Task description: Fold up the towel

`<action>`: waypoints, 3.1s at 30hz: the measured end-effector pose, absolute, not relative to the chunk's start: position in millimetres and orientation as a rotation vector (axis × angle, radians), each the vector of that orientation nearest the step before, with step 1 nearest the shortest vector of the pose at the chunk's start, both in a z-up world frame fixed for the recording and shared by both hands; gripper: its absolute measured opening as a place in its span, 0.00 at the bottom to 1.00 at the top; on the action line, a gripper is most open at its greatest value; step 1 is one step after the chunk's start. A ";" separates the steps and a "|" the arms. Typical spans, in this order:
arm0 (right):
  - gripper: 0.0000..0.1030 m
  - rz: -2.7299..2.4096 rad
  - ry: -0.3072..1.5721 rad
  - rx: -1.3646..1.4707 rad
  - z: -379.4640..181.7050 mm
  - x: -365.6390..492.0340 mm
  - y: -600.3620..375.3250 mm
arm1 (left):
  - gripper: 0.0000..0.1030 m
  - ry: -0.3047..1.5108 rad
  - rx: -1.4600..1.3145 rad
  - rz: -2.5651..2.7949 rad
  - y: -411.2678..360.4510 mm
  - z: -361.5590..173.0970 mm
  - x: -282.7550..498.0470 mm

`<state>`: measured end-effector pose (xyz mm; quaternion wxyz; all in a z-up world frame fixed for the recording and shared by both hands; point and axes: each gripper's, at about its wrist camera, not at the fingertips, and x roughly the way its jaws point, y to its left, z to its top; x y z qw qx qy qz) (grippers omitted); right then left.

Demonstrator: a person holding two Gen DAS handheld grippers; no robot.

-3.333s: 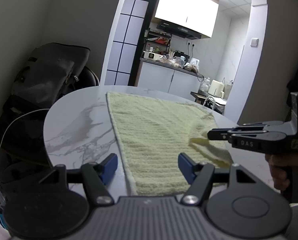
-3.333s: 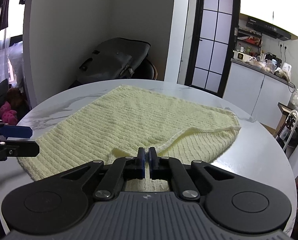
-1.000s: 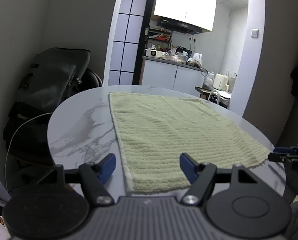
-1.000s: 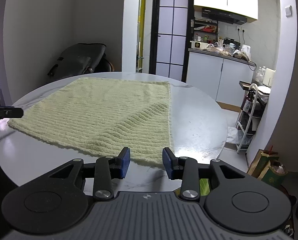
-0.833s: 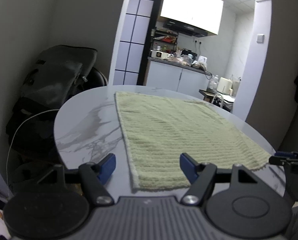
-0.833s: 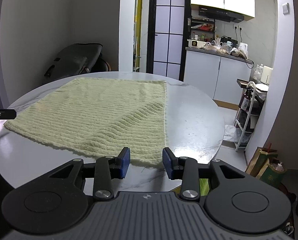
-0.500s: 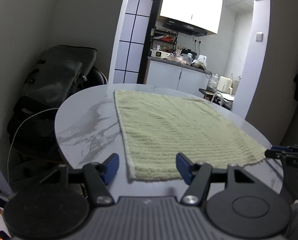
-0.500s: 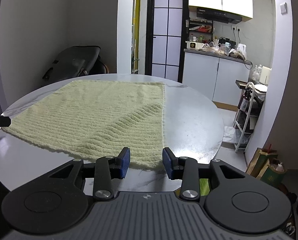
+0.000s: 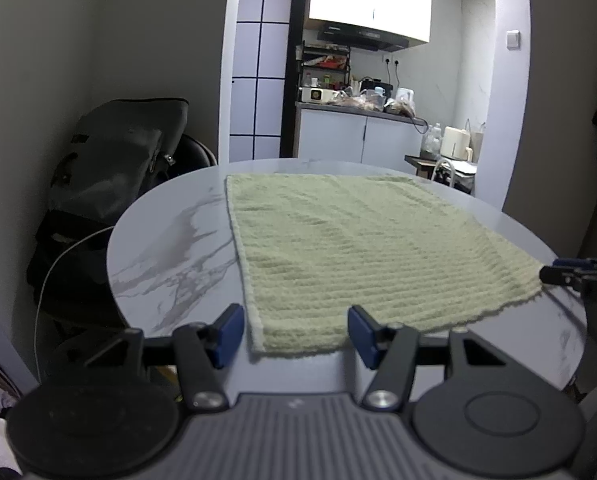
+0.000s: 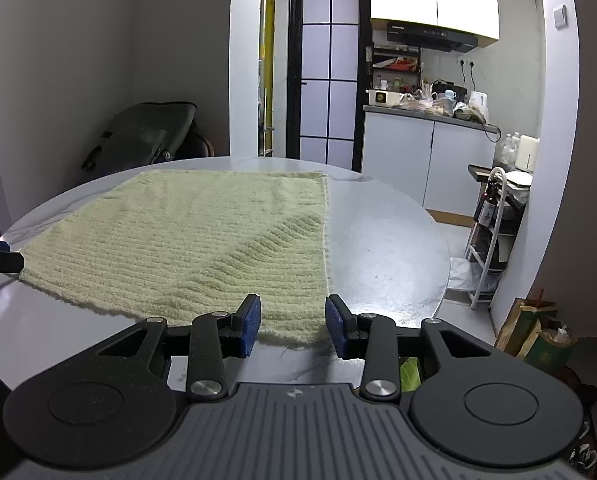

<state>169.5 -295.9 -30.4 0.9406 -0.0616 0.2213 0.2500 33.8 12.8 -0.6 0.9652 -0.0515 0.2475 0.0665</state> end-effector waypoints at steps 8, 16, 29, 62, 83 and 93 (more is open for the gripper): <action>0.39 0.518 0.462 -0.129 -32.5 171.5 -294.1 | 0.44 0.492 -0.121 0.140 16.2 -0.3 32.6; 0.24 0.553 0.455 -0.127 -33.5 169.8 -294.9 | 0.17 0.484 -0.169 0.119 23.0 -0.9 30.9; 0.04 0.582 0.456 -0.138 -31.5 165.2 -292.0 | 0.05 0.486 -0.150 0.160 15.8 -1.1 27.8; 0.04 0.618 0.309 -0.108 22.7 108.5 -313.2 | 0.04 0.357 -0.194 0.135 7.3 36.7 -23.9; 0.04 0.635 0.279 -0.075 41.0 115.9 -316.0 | 0.04 0.304 -0.216 0.131 6.5 57.6 -17.2; 0.04 0.627 0.288 -0.086 45.4 133.7 -306.2 | 0.04 0.318 -0.230 0.126 14.2 58.4 -1.2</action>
